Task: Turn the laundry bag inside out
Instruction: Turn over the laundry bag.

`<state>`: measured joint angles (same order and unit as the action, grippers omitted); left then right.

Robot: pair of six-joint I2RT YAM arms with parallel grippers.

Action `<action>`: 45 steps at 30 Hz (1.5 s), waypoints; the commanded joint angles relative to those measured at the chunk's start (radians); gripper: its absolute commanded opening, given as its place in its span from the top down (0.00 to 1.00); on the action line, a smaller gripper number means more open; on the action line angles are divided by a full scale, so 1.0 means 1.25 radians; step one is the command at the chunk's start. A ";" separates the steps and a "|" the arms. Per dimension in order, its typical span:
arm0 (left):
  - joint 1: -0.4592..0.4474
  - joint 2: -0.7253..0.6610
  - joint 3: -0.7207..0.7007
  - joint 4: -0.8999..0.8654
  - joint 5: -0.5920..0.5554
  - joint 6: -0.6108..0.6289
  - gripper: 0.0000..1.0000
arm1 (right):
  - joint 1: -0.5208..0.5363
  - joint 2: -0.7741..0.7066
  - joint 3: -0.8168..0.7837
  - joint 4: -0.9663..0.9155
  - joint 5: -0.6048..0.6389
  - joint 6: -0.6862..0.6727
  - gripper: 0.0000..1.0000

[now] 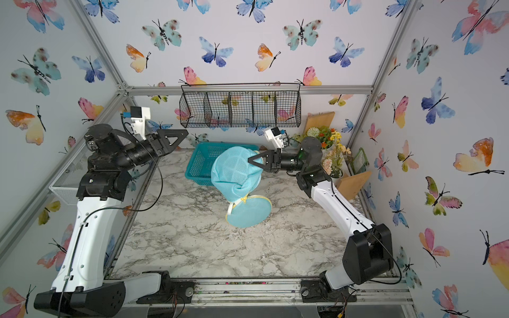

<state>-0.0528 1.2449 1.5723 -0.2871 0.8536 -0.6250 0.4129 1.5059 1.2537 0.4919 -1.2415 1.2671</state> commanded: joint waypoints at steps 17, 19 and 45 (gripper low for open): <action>-0.147 0.061 -0.181 0.093 0.171 0.075 0.20 | 0.073 0.036 0.027 -0.002 -0.093 0.048 0.96; -0.156 0.054 -0.198 0.095 0.194 0.073 0.23 | 0.073 0.045 0.033 0.003 -0.092 0.055 0.96; -0.186 0.058 -0.083 -0.188 -0.152 0.129 1.00 | 0.014 0.131 0.376 -0.928 0.163 -0.524 0.32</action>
<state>-0.2855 1.2987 1.3949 -0.3614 0.9318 -0.5163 0.4442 1.6524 1.5967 -0.1585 -1.2072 0.9688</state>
